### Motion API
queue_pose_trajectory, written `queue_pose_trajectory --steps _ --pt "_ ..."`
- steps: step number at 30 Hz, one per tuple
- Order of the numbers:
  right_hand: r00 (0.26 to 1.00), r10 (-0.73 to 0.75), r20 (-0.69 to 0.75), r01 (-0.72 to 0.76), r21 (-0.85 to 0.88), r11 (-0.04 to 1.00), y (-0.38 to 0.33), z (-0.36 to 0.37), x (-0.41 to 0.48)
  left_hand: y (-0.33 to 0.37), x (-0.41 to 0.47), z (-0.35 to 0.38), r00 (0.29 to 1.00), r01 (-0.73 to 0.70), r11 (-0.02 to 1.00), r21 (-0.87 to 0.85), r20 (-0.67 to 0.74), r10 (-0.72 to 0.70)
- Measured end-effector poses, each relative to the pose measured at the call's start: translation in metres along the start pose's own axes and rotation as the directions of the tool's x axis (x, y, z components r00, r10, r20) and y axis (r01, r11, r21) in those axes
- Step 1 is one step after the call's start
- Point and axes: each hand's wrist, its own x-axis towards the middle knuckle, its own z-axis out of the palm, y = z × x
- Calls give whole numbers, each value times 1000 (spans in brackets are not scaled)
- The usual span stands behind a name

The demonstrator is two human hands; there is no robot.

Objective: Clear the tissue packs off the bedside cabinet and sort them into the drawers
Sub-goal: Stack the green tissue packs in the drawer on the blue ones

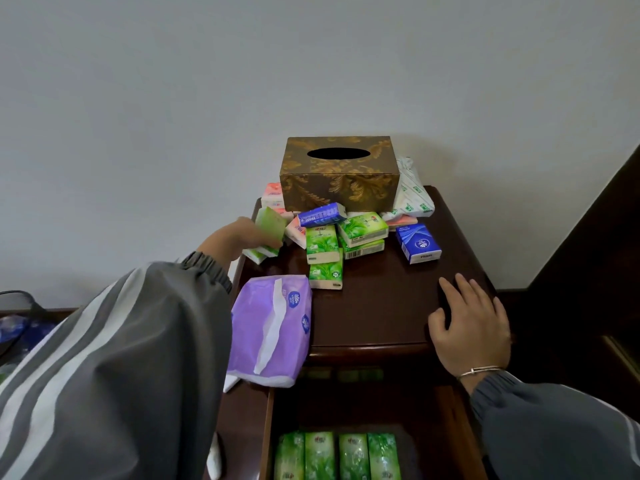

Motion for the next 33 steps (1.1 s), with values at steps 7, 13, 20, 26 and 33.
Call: queue_pose_trajectory --steps 7,13,20,26,33 --pt "1000 -6 4 6 14 1000 0 -1 -2 -13 -22 -20 999 -33 938 -344 -45 19" --pt "999 9 52 -10 14 1000 -2 -5 -1 -45 -115 -19 945 -200 671 -714 41 325" --pt "998 24 59 -28 76 997 -5 -14 -2 -91 -141 42 987 -120 707 -697 -7 161" --pt "991 115 65 -130 605 785 -72 -44 0 -97 -124 37 986 -114 578 -808 -20 167" --pt "752 308 583 -656 609 446 -188 -30 49 -103 -121 35 981 -76 513 -855 27 190"
